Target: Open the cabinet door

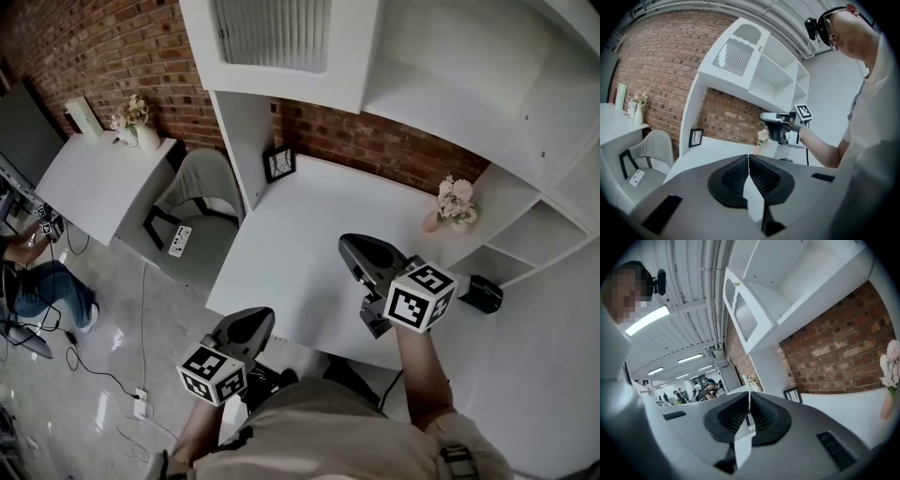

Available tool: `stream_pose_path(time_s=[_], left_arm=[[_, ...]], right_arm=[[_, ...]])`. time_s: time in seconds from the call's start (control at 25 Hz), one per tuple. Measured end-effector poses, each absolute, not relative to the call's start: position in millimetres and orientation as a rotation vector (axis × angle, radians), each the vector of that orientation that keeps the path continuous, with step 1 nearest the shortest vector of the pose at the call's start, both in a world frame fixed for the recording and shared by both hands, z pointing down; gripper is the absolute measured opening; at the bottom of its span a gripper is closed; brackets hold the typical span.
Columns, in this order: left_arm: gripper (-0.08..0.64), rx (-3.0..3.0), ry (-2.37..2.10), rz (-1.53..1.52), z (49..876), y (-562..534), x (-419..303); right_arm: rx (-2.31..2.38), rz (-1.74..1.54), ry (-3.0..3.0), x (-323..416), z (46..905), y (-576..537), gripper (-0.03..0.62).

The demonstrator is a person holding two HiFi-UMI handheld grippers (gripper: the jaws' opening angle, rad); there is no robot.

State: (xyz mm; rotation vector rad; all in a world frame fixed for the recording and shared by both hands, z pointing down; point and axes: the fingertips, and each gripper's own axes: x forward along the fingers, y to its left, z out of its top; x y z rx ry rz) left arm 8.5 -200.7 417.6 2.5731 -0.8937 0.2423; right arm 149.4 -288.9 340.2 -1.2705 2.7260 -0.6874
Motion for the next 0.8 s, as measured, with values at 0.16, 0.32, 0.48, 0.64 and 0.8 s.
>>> stream_pose_path(time_s=[0.16,0.32,0.48,0.64,0.8], left_arm=[[0.020,2.558,-0.900,0.271,422,-209,19],[0.020,2.559,-0.884,0.277,419,-209,32],[0.020,2.566,-0.904,0.276,419,-217,36],[0.020,2.557,-0.924,0.273,417,-216,33],[0.020,2.549,-0.947,0.256,416,-214,30]], right_arm=[[-1.271,-0.528,2.735,156,311,-315,0.028],[-1.317,-0.341,2.707,166,267,-341,0.029],[-1.390,-0.166,2.686,176,235,-376,0.049],[-1.464,-0.049,2.687,177,210,-401,0.163],[-1.570,0.058,2.675,182,196,-419,0.201]])
